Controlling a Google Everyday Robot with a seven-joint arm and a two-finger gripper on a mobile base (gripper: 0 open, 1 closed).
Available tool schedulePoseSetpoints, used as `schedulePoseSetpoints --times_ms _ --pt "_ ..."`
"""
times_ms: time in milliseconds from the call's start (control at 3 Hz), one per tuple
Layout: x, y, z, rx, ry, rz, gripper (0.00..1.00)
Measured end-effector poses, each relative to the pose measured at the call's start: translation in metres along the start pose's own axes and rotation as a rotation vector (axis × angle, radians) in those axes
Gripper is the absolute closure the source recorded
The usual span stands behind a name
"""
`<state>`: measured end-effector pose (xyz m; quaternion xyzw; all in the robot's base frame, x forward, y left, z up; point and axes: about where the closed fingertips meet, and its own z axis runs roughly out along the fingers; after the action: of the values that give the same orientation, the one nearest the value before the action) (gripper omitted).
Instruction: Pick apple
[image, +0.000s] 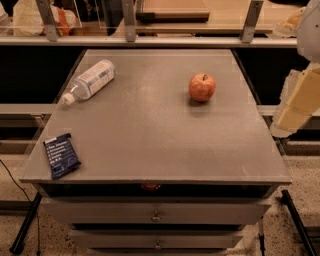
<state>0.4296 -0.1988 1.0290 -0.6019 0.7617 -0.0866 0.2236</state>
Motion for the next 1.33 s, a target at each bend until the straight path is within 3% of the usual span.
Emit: schedulePoseSetpoints --times_ms 333,667,1000,1333 --pt "0.0 0.0 0.0 0.0 0.0 0.0 0.0" --pt "-0.004 -0.003 0.004 -0.008 -0.044 0.003 0.0" --pt "-0.005 -0.018 0.036 -0.055 -0.143 0.074 0.0" --pt "-0.016 -0.035 0.098 -0.14 -0.262 0.169 0.0"
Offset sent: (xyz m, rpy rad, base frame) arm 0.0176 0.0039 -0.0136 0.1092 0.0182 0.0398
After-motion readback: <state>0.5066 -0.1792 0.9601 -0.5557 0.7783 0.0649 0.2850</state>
